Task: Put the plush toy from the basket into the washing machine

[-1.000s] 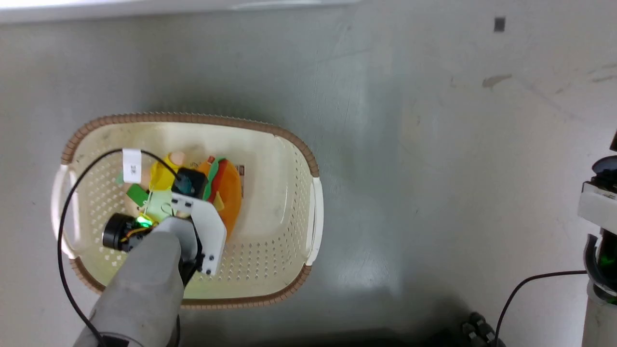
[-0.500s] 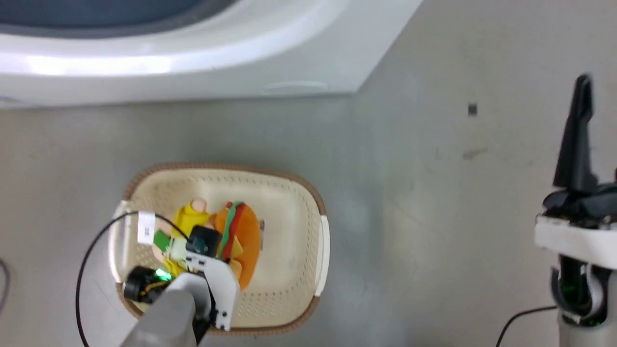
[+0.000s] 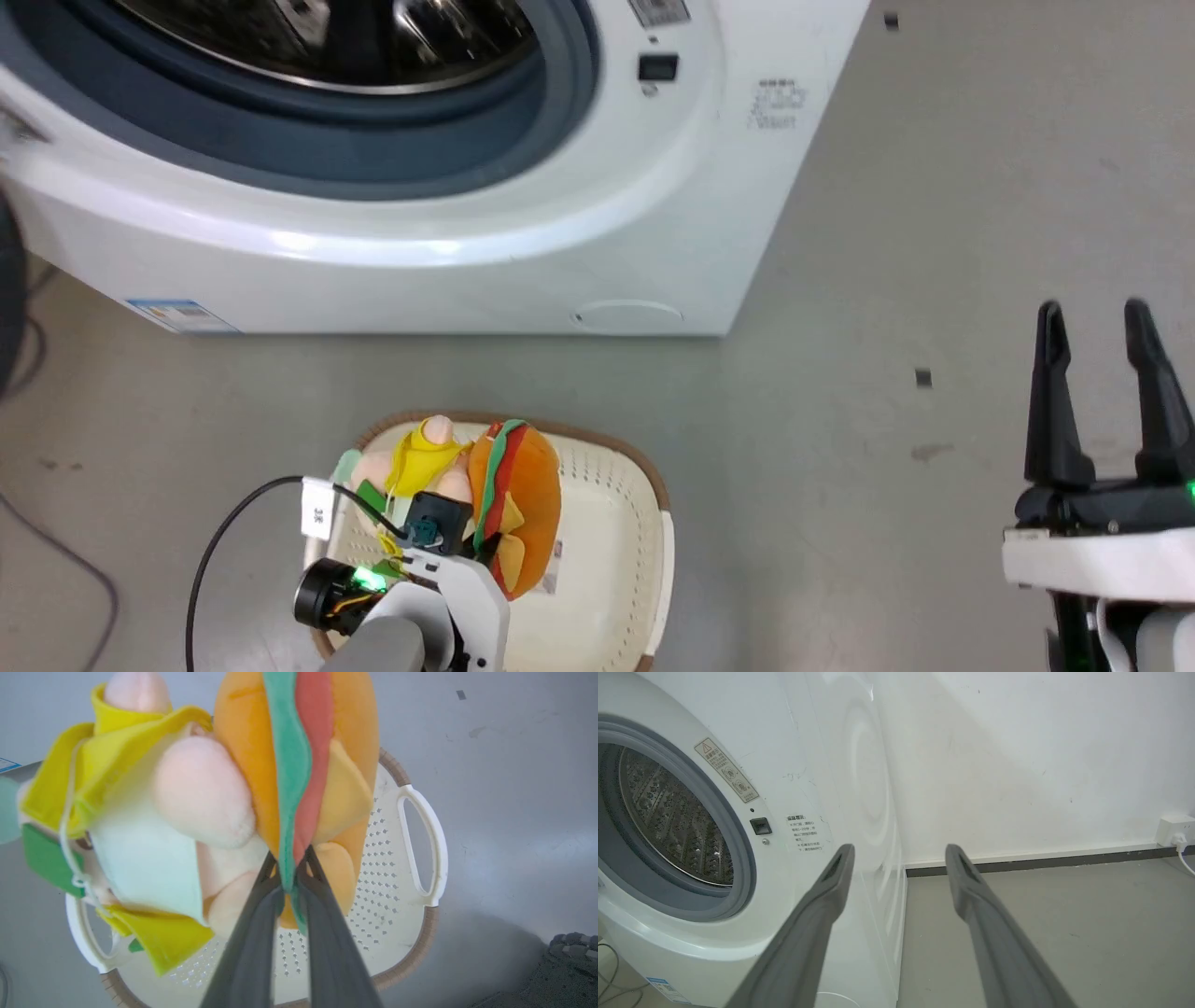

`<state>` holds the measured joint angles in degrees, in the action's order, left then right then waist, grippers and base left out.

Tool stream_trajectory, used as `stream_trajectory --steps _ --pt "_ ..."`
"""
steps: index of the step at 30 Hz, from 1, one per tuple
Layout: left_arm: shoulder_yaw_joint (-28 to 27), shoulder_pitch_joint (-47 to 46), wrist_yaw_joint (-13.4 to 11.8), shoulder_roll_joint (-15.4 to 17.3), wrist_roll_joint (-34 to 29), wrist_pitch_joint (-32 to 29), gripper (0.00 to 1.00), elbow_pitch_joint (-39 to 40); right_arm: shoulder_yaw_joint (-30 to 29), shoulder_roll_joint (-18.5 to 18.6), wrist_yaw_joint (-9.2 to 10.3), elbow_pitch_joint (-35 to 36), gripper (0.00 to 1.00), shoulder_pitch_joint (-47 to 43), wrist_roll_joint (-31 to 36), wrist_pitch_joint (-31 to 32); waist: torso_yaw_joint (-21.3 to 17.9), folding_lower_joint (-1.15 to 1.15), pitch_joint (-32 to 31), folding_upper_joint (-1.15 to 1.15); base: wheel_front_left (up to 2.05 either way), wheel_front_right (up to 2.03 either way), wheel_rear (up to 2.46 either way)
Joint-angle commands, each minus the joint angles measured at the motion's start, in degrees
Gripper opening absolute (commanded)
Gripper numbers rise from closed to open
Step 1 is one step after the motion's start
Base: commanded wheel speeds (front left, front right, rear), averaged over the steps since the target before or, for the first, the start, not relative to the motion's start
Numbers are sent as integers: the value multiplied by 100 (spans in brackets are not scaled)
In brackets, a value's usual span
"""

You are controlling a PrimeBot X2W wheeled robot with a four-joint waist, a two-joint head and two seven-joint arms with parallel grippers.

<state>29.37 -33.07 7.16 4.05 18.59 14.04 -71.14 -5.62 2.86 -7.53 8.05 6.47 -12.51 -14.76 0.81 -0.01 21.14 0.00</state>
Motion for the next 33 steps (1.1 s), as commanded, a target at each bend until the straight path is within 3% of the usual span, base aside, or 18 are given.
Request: stream_trajectory --steps 1,5,19,26,33 --pt "1 109 -51 -25 -4 65 0 131 -23 1 4 -42 100 -164 27 -24 216 1 -390 0 0 0 0" --pt "-6 220 -167 -31 -17 89 0 399 -23 1 4 -101 100 -329 37 -24 292 1 -619 0 0 0 0" --pt "-500 1046 -918 307 -274 95 0 2821 10 1 4 -291 100 -717 30 -24 414 1 -1169 0 0 0 0" --pt "-939 916 -1115 357 -298 96 0 3265 42 1 4 -293 100 -649 32 -24 337 1 -989 0 0 0 0" --pt "-1341 208 -1115 431 -388 96 0 3341 42 1 4 -239 100 -346 64 -24 111 1 -441 0 0 0 0"
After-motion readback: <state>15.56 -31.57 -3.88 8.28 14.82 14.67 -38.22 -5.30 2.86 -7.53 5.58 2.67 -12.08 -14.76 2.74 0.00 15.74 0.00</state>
